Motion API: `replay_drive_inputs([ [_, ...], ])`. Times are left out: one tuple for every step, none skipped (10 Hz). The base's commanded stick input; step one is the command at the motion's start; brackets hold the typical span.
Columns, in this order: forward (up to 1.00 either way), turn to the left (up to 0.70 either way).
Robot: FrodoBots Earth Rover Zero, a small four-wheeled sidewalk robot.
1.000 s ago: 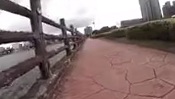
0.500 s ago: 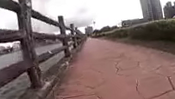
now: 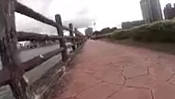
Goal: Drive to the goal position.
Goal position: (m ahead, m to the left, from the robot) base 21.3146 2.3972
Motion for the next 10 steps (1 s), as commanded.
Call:
replay_drive_inputs([
  [0.70,0.00],
  [0.70,0.00],
  [0.70,0.00],
  [0.70,0.00],
  [0.70,0.00],
  [0.70,0.00],
  [0.70,0.00],
  [0.70,0.00],
  [0.70,0.00],
  [0.70,0.00],
])
